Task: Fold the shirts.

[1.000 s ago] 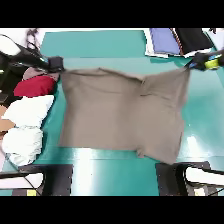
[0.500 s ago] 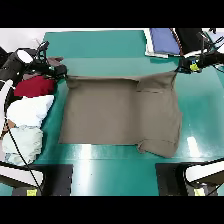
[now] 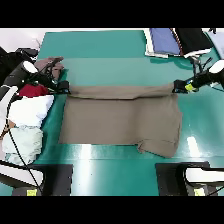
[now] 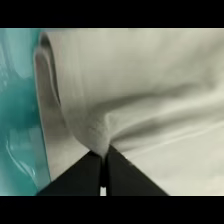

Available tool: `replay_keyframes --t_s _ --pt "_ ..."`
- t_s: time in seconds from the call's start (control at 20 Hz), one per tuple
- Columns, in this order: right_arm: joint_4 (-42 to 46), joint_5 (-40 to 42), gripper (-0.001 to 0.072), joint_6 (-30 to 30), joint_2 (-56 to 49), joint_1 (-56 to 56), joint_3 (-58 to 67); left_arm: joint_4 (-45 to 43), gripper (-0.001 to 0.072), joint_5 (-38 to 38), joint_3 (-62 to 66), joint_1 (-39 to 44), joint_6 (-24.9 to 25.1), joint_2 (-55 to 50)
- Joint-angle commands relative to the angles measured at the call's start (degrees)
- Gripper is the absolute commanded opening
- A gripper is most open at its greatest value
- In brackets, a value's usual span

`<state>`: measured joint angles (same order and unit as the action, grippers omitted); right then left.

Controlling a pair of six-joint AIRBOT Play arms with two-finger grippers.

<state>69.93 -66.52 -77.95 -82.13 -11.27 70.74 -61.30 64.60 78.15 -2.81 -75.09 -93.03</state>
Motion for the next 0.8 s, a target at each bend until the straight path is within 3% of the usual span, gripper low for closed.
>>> replay_keyframes --t_s 0.0,0.05,0.2,0.35,0.55,0.75 --pt "0.11 1.51 0.038 -0.63 3.19 -0.26 -5.35 -0.09 0.0425 1.44 -1.84 -0.17 -1.7 0.46" --pt "0.02 1.4 0.0422 -1.03 4.11 -0.76 -5.35 -0.66 0.0546 1.97 -1.84 -0.37 -3.1 1.33" --pt "0.11 -0.9 0.0409 -1.03 9.97 -2.54 -5.38 -4.96 0.054 7.17 -2.4 -1.4 -3.15 7.34" --pt "0.09 -8.0 0.0409 -0.35 17.18 -3.39 -5.38 -12.04 0.0541 9.51 -11.76 -1.4 -5.53 17.73" --pt "0.09 -10.97 0.041 -0.35 23.08 -1.16 -5.38 -12.04 0.0541 8.04 -31.04 -1.4 -8.04 30.77" --pt "0.09 -10.38 0.041 -0.37 23.89 1.95 -5.38 -12.02 0.0541 9.05 -42.38 -1.4 -9.86 36.24"
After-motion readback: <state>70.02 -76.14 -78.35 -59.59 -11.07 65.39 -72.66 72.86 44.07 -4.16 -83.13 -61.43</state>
